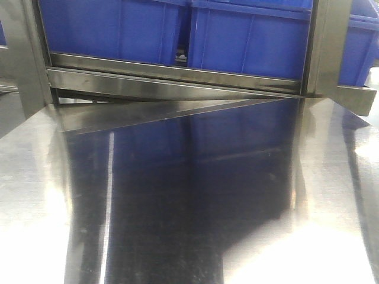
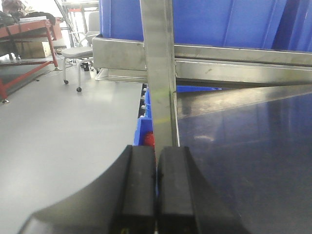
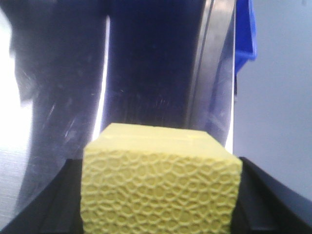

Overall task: Place yellow foam block on left shelf second layer
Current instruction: 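Lift the yellow foam cube off the table with the right gripper, then drive the base away from the table toward the blue-bin shelf rack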

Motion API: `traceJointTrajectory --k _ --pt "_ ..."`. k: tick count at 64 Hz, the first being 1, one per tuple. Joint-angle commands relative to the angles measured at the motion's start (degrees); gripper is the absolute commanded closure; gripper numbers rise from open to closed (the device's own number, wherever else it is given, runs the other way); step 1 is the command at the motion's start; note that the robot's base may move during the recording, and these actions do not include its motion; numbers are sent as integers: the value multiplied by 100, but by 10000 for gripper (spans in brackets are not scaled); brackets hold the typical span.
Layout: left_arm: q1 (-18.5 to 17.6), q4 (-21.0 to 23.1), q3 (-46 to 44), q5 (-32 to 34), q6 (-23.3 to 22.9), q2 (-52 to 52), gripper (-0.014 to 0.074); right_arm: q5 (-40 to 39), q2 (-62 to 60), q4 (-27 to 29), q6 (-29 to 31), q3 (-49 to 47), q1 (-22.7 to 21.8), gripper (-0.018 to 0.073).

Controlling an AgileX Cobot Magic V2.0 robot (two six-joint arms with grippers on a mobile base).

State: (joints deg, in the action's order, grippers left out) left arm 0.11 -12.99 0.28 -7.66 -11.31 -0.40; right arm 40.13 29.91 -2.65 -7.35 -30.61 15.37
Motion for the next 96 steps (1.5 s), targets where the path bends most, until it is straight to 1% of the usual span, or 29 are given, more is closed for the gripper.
traceJointTrajectory --k 1,7,18,27,43,96 --pt "-20 -3 148 499 -22 -79 460 -393 -593 -68 78 30 -36 300" --pt "-20 -3 148 499 -22 -79 460 -388 -1177 -113 78 81 -36 300" --pt "-20 -3 148 499 -22 -79 460 -534 -2182 -356 78 81 -36 300" --pt "-20 -3 148 499 -22 -79 460 -541 -2614 -392 78 81 -36 300" --pt "-20 -3 148 499 -22 -79 460 -375 -2647 -404 78 81 -36 300" --pt "-20 -3 148 499 -22 -79 460 -375 -2647 -404 78 81 -36 300"
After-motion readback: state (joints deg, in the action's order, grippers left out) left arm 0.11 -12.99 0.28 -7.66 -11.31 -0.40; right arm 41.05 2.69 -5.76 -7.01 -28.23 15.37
